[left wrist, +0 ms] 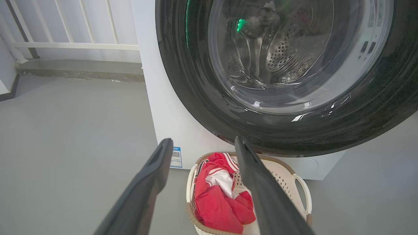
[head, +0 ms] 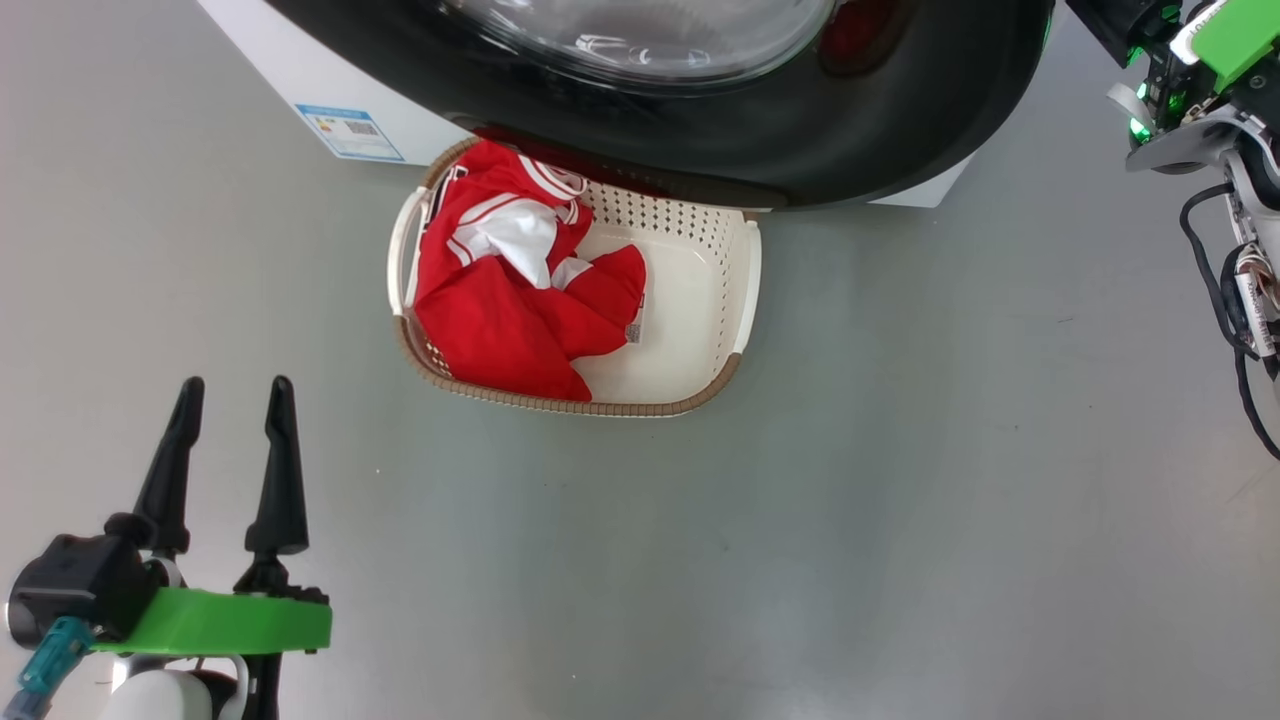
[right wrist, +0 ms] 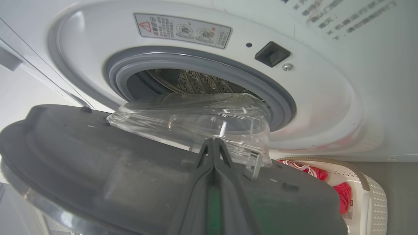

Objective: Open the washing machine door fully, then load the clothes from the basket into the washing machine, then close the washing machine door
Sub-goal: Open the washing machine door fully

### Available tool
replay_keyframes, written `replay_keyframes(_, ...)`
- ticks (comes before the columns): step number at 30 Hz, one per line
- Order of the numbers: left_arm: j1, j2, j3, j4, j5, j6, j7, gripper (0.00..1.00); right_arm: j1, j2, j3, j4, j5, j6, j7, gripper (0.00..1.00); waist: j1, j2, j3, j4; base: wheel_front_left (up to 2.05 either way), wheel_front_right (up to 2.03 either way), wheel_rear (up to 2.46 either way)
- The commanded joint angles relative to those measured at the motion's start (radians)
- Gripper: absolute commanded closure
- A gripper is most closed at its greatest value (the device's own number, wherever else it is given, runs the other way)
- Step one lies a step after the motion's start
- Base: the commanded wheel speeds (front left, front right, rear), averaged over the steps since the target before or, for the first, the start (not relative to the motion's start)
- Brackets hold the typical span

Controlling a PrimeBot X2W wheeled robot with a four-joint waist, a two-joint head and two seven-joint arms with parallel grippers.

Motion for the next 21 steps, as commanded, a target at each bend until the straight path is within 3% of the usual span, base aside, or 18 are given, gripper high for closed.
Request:
replay_keyframes(1, -0.020, 0.023, 0.033, -0.020, 0.000, -0.003, -0.008, 0.00, -0.007, 0.009, 0.011, -0.025, -0.008, 0.002, 0.007, 1.00, 0.0000, -0.0001, -0.001, 0.001, 0.00, 0.00, 0.00)
replay_keyframes(21, 0.029, 0.027, 0.055, 0.009, 0.008, -0.003, -0.008, 0.00, 0.164, 0.045, 0.052, -0.081, 0.059, 0.002, 0.172, 1.00, 0.0000, -0.0001, -0.116, -0.015, 0.00, 0.00, 0.00)
